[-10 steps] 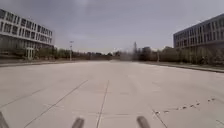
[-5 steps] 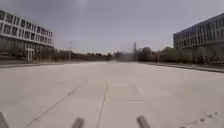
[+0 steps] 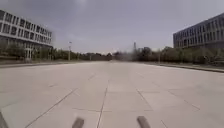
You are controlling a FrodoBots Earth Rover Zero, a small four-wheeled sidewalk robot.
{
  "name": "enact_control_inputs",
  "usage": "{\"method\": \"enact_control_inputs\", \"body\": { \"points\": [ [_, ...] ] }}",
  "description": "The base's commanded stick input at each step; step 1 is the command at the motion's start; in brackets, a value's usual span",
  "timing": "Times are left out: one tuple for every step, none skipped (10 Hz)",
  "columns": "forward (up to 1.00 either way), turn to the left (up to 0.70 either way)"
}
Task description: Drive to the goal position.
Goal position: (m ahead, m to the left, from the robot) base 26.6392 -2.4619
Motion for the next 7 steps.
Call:
{"method": "enact_control_inputs", "body": {
  "points": [
    [0.70,0.00],
    [0.70,0.00],
    [0.70,0.00],
    [0.70,0.00],
    [0.70,0.00],
    [0.70,0.00],
    [0.70,0.00]
  ]
}}
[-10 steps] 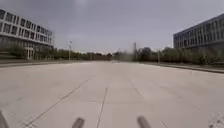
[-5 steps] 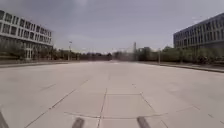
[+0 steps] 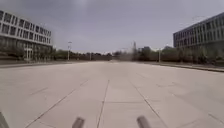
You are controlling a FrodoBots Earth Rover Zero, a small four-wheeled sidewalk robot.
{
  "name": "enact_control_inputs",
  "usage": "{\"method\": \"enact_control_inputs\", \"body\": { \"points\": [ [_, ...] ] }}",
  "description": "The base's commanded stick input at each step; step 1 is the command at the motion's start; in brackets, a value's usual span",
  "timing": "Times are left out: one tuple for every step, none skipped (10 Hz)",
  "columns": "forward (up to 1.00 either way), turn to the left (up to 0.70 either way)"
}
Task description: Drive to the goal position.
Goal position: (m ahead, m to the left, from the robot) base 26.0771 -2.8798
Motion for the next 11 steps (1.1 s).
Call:
{"method": "enact_control_inputs", "body": {
  "points": [
    [0.70,0.00],
    [0.70,0.00],
    [0.70,0.00],
    [0.70,0.00],
    [0.70,0.00],
    [0.70,0.00],
    [0.70,0.00],
    [0.70,0.00],
    [0.70,0.00],
    [0.70,0.00],
    [0.70,0.00]
  ]
}}
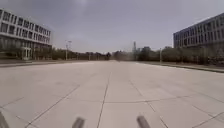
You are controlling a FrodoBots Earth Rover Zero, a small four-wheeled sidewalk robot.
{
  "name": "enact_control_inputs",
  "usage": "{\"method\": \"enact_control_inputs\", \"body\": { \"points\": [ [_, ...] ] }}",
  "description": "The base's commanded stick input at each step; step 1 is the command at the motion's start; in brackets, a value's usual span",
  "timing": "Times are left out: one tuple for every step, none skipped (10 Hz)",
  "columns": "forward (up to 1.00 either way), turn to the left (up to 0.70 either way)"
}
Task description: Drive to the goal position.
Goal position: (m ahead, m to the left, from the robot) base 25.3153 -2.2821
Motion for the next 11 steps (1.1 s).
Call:
{"method": "enact_control_inputs", "body": {
  "points": [
    [0.70,0.00],
    [0.70,0.00],
    [0.70,0.00],
    [0.70,0.00],
    [0.70,0.00],
    [0.70,0.00],
    [0.70,0.00],
    [0.70,0.00],
    [0.70,0.00],
    [0.70,0.00],
    [0.70,0.00]
  ]
}}
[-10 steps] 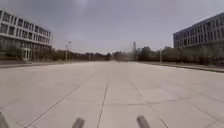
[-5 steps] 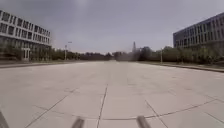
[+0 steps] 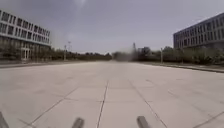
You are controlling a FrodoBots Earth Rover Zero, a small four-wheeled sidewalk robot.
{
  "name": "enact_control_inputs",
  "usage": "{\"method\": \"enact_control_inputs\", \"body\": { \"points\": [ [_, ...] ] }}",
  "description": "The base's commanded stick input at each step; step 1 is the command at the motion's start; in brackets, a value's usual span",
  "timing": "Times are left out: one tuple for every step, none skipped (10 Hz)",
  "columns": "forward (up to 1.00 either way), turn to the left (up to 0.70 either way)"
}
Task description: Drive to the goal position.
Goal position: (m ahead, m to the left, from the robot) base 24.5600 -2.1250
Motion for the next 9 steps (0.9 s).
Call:
{"method": "enact_control_inputs", "body": {
  "points": [
    [0.70,0.00],
    [0.70,0.00],
    [0.70,0.00],
    [0.70,0.00],
    [0.70,0.00],
    [0.70,0.00],
    [0.70,0.00],
    [0.70,0.00],
    [0.70,0.00]
  ]
}}
